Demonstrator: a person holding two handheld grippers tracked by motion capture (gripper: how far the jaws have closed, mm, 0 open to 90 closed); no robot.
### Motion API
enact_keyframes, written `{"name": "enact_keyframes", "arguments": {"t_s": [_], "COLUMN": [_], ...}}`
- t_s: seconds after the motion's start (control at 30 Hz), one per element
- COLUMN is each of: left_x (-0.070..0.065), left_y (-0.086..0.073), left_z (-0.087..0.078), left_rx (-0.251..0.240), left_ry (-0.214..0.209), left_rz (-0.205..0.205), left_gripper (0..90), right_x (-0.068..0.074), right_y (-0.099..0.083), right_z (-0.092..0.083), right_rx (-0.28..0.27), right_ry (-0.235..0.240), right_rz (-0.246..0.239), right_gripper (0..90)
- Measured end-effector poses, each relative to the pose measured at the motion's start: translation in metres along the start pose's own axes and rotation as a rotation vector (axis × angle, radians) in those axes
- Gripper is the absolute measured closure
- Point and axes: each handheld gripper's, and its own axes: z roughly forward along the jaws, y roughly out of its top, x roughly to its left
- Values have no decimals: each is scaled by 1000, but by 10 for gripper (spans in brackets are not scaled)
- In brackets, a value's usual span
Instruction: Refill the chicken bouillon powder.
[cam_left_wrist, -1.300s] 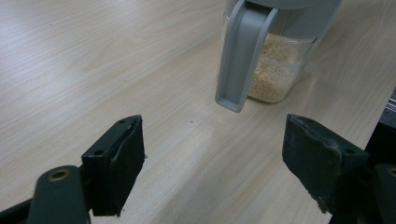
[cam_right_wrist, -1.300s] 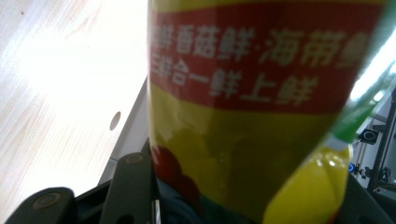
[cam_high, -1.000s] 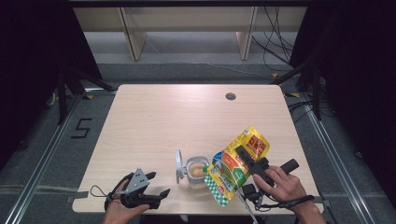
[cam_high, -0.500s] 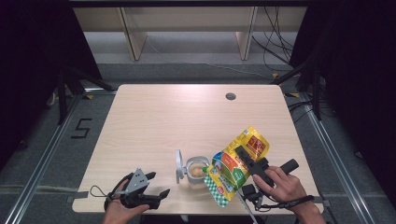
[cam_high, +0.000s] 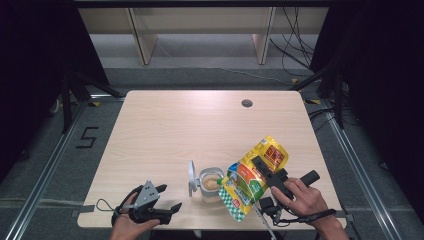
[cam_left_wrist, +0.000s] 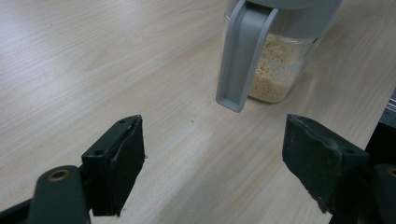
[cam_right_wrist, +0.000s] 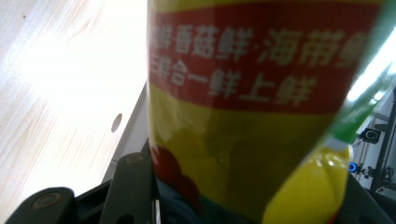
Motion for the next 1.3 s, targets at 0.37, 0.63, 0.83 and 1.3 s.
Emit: {"name": "enact_keyframes", "arguments": {"t_s": [0.37, 0.63, 0.83, 1.3], "left_x": [-1, -4, -1, -4], "left_y": [0, -1, 0, -1], "left_z": [0, 0, 0, 0], "left_rx": [-9, -13, -10, -5], "left_ry": [-2, -3, 1, 6], "left_rz": [-14, -54, -10, -39], "left_gripper": [206, 206, 206, 207], "right_x": [5, 9, 12, 20], "right_y": [-7, -13, -16, -27], "right_z": [5, 8, 8, 12], "right_rx": [-45, -65, -86, -191], "right_ry": [30, 62, 97, 178], "right_rz": [121, 213, 324, 563], "right_gripper": [563, 570, 581, 603]}}
